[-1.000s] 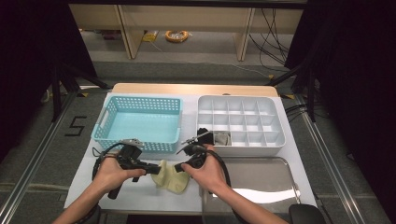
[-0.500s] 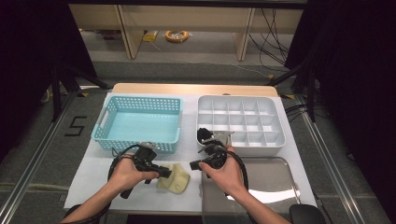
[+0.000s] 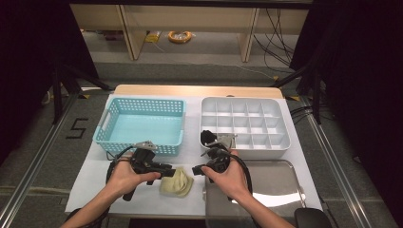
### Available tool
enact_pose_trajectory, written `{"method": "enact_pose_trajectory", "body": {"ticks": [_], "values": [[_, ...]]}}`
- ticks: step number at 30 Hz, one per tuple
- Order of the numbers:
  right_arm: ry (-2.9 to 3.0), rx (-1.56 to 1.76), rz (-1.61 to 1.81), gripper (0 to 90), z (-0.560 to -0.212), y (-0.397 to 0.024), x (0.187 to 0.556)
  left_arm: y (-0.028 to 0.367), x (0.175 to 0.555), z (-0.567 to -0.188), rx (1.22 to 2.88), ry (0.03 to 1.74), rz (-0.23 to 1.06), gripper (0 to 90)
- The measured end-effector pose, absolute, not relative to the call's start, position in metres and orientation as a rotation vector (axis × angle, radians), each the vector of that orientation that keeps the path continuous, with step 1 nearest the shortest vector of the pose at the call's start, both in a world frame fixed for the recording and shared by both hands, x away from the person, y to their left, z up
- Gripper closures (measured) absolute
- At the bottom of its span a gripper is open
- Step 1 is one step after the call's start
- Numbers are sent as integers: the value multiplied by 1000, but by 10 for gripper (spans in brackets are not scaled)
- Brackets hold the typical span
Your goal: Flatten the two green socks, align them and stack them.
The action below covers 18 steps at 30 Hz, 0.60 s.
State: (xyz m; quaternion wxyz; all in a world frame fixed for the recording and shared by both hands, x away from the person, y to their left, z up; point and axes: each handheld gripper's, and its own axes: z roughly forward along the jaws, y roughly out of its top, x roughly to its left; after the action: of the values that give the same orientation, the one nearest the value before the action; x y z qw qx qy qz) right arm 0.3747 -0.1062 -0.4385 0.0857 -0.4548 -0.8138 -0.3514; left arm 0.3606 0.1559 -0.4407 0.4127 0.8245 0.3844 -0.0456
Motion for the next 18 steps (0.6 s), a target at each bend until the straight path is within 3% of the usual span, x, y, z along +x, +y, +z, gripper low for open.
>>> {"method": "enact_pose_trajectory", "body": {"ticks": [12,15,18], "values": [[-2469,-1300,-948,597,-449,-69,376,167,361,-451,2108,1011,-114,764],[-2488,-1310,-906,620,-452,-63,377,170,361,-452,2100,1023,-113,760],[-2509,-1305,-884,744,-454,-60,377,170,361,-453,2091,1031,-103,754]]}}
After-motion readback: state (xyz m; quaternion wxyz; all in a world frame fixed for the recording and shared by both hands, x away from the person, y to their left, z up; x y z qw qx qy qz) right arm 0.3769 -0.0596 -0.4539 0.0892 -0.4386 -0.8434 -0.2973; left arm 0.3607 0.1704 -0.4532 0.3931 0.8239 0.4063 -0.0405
